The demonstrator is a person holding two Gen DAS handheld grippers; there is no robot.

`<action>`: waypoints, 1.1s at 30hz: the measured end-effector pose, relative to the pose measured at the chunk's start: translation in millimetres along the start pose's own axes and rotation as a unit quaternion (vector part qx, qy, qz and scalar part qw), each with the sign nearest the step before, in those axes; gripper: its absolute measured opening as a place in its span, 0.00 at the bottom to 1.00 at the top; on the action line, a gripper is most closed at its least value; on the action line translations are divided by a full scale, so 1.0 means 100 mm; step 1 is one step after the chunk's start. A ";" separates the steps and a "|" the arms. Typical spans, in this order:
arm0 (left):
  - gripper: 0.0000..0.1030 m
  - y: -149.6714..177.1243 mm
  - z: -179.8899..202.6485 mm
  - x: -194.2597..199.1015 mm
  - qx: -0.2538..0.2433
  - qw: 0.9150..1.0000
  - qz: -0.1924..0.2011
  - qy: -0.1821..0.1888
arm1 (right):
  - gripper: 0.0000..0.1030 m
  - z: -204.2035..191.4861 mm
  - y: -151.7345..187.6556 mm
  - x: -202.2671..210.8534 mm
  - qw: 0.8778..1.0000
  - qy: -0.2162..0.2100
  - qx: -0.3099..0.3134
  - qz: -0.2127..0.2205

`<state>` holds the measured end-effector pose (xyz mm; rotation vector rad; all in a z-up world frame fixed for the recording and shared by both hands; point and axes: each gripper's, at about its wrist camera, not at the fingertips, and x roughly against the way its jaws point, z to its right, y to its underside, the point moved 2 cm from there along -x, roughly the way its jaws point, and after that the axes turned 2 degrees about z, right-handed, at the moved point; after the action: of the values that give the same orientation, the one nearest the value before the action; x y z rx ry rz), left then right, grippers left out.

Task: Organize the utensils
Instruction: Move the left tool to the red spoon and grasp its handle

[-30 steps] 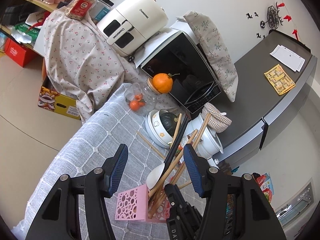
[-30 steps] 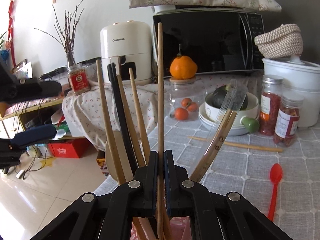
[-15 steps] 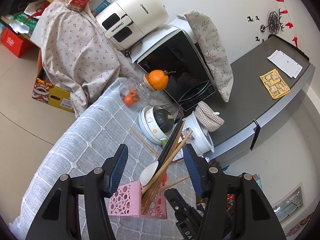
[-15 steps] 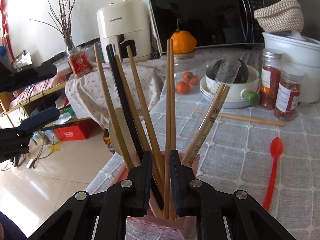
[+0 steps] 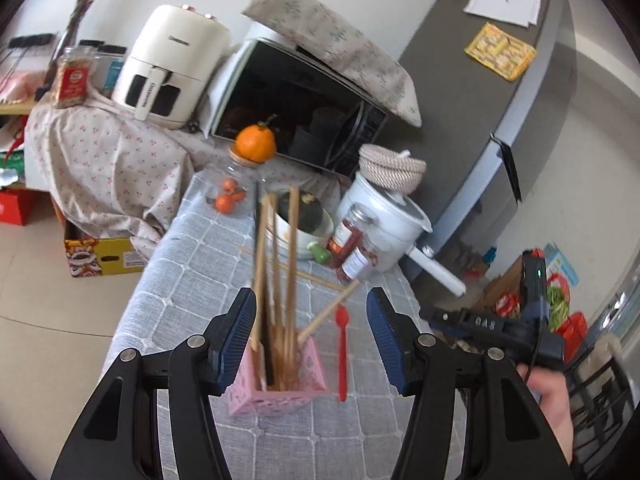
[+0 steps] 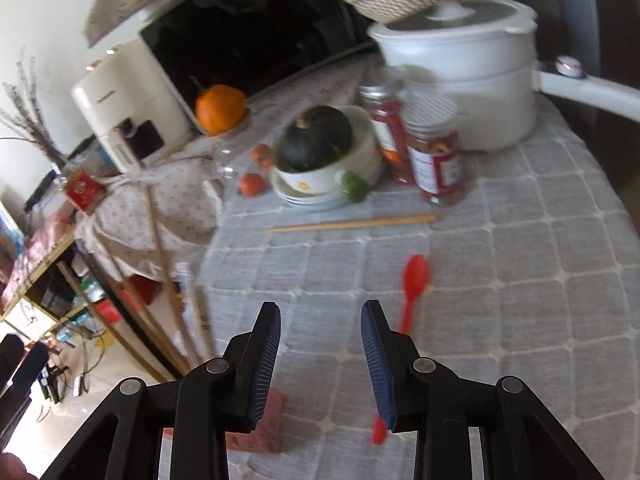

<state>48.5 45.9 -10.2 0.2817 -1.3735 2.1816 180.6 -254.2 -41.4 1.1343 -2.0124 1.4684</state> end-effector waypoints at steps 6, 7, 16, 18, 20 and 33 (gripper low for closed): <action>0.60 0.56 0.87 -0.71 -0.086 0.986 -0.145 0.002 | 0.37 0.82 -0.19 0.39 0.992 0.000 -0.128 0.014; 0.60 0.62 1.03 -0.84 -0.107 0.981 -0.163 0.002 | 0.37 0.91 -0.21 0.45 0.990 0.006 -0.140 0.020; 0.60 0.78 1.33 -2.40 -0.154 0.947 -0.251 -0.130 | 0.37 1.44 -0.22 0.52 0.978 0.038 -0.205 0.028; 0.60 0.75 1.22 -2.68 -0.157 0.939 -0.259 -0.163 | 0.37 1.44 -0.24 0.52 0.978 0.036 -0.203 0.028; 0.60 0.75 1.09 -2.91 -0.167 0.930 -0.268 -0.189 | 0.37 1.41 -0.27 0.53 0.980 0.024 -0.194 0.028; 0.11 0.76 0.89 -3.27 -0.174 0.915 -0.323 -0.170 | 0.37 1.31 -0.31 0.52 0.985 0.004 -0.172 0.021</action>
<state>269.5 -166.2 -173.6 0.8702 -1.5387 1.3579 192.6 -398.4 -33.4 0.9439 -2.1873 1.0823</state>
